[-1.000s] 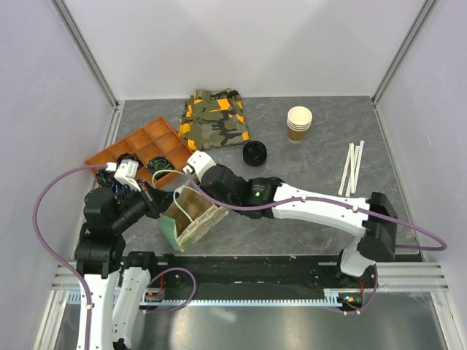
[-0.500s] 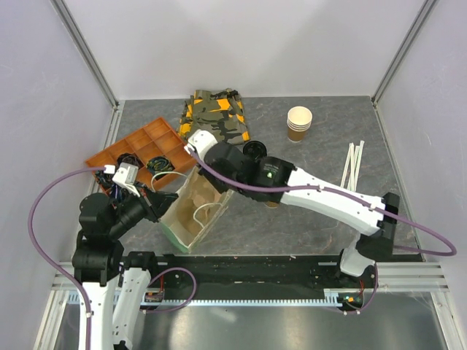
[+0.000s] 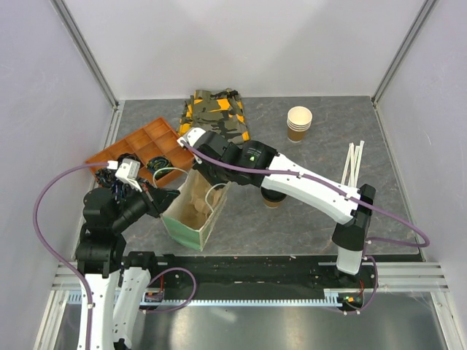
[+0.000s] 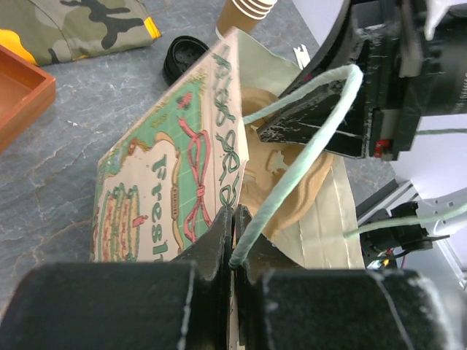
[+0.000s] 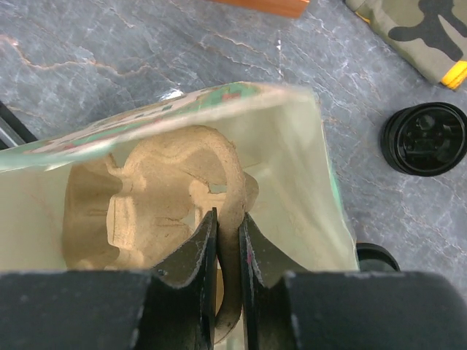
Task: Pack the takeout coffee
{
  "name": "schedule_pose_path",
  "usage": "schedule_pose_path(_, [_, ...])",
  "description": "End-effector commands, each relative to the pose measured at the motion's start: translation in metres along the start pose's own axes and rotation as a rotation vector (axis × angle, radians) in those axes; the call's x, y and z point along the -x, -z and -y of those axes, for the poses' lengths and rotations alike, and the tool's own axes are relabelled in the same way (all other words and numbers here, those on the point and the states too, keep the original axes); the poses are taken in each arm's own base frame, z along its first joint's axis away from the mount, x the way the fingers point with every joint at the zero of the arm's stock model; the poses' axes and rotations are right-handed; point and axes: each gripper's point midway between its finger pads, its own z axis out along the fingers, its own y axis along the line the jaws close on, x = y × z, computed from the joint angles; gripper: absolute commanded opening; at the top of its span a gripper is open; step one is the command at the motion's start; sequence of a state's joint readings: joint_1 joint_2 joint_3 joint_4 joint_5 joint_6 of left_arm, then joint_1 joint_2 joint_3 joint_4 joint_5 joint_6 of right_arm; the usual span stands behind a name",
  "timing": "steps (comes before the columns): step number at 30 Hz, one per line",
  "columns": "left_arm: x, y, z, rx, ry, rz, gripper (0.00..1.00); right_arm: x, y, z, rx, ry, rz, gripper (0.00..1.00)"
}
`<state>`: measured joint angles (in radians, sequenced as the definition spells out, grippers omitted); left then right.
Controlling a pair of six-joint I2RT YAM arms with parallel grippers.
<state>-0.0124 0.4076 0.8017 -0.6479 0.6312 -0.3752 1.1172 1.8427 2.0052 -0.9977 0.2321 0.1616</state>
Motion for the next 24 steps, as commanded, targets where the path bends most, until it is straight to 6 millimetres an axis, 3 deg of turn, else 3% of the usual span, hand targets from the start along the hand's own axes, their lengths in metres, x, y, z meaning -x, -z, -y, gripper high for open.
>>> schedule_pose_path(1, [-0.002,-0.007,-0.001,-0.022,0.044,0.006,0.02,0.025,0.011,-0.011,0.061,-0.022,0.084,0.00])
schedule_pose_path(5, [0.003,-0.007,-0.005,0.009,0.044,0.019,0.02,0.020,0.013,-0.005,0.045,0.051,0.079,0.00])
schedule_pose_path(9, [0.002,-0.009,-0.006,0.021,0.084,-0.009,0.02,0.020,0.029,0.029,-0.015,0.034,0.133,0.00])
schedule_pose_path(10, [0.004,-0.009,-0.006,0.023,0.083,-0.004,0.02,0.027,0.044,0.035,-0.017,0.033,0.181,0.00])
schedule_pose_path(13, [0.007,-0.008,-0.004,0.019,0.068,-0.004,0.02,0.045,0.061,0.039,-0.010,0.028,0.287,0.00])
schedule_pose_path(16, [0.014,-0.009,-0.003,0.026,0.063,-0.008,0.02,0.063,0.073,0.036,0.018,0.013,0.370,0.00])
schedule_pose_path(19, [0.011,-0.014,-0.016,0.085,0.090,-0.051,0.04,0.077,0.080,0.035,0.031,0.009,0.438,0.00])
schedule_pose_path(21, [0.009,-0.015,-0.013,0.064,0.091,-0.074,0.04,0.085,0.083,0.037,0.023,0.003,0.479,0.00])
schedule_pose_path(23, [0.012,-0.016,-0.012,0.060,0.087,-0.072,0.08,0.089,0.086,0.039,0.021,0.005,0.500,0.00])
schedule_pose_path(24, [0.013,-0.016,-0.011,0.052,0.073,-0.075,0.14,0.091,0.092,0.040,0.021,-0.001,0.516,0.00])
